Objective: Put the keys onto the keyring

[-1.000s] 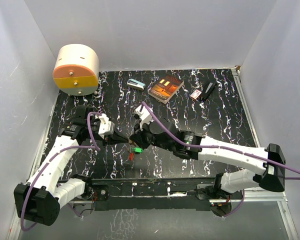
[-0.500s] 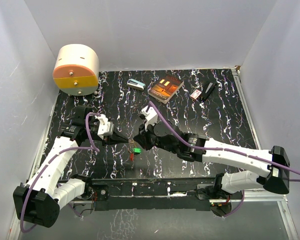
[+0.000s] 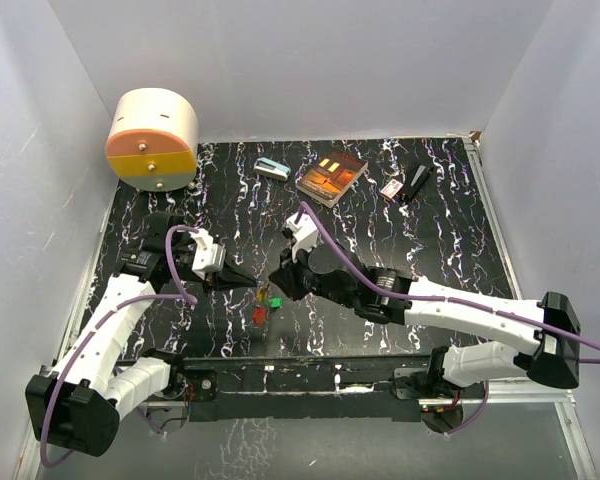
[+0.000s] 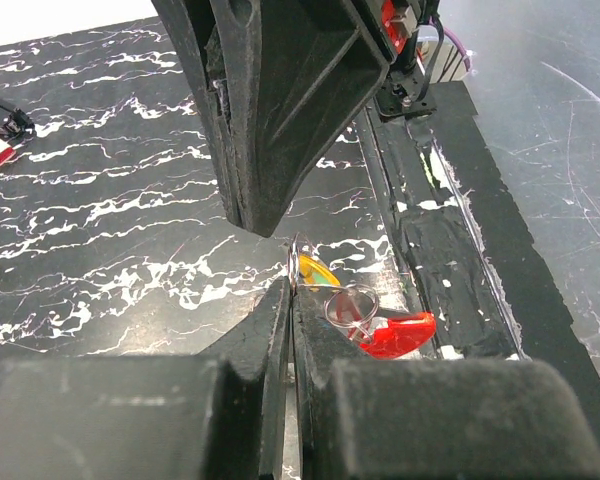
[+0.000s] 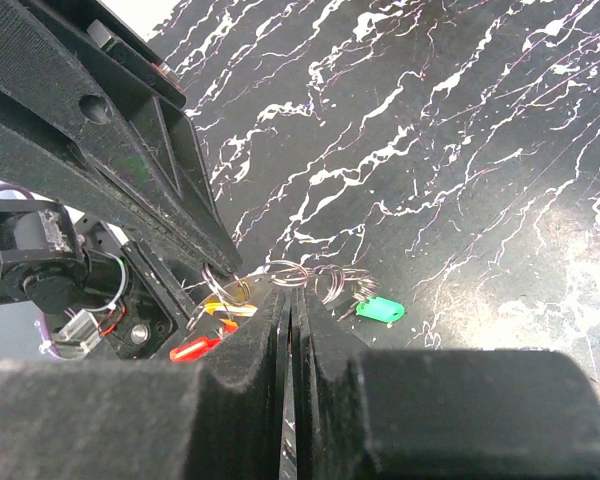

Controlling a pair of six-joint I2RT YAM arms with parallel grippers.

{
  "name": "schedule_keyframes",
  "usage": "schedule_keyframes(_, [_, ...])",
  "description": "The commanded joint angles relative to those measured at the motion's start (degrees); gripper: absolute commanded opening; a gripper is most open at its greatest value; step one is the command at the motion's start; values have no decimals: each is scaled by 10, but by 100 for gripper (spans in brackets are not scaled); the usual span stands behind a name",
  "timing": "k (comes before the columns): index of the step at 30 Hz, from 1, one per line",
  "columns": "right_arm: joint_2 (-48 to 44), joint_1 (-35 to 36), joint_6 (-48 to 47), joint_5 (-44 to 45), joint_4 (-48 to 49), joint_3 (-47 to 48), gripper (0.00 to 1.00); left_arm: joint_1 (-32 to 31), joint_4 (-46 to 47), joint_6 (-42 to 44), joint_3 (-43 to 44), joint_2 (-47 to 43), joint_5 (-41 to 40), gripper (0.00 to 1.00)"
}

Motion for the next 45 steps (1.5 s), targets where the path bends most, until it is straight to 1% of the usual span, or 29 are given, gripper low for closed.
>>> schedule_keyframes(1, [-36,-1,16,9,46,-14,9,0,-1,14,16,-17,34,0])
schedule_keyframes(3, [-51,-1,21,2,49,-22,14,0,4,14,11,-17,29,0])
schedule_keyframes(5, [-64,-1,22,-19,59,-35,24,0,-2,25,8,-19,30,0])
schedule_keyframes(7, [-73,-1,24,-43,73,-47,29,0,-10,40,8,-17,32,0])
schedule_keyframes(9, [-78,-1,25,-62,90,-58,31,0,-27,69,8,-17,31,0])
schedule_keyframes(10, [-79,-1,25,-76,98,-61,32,0,-43,97,8,-17,31,0])
schedule_keyframes(13, [-82,1,20,-110,125,-76,34,0,-113,218,7,-16,26,0])
schedule_keyframes(16, [-87,2,13,-119,141,-93,35,0,-117,250,0,-15,18,0])
schedule_keyframes(20, [-87,4,4,-118,160,-106,34,0,-98,260,-13,-15,21,0])
schedule_keyframes(28, [-54,9,-16,-103,171,-85,31,0,-99,259,-15,-11,23,0])
schedule_keyframes(35, [-29,14,-26,-98,168,-65,29,0,-72,225,-18,-11,24,0])
schedule_keyframes(43, [-7,15,-35,-90,169,-45,24,0,-64,211,-15,-9,24,0])
schedule_keyframes(45, [-2,15,-36,-87,169,-41,19,0,-67,211,-14,-10,25,0])
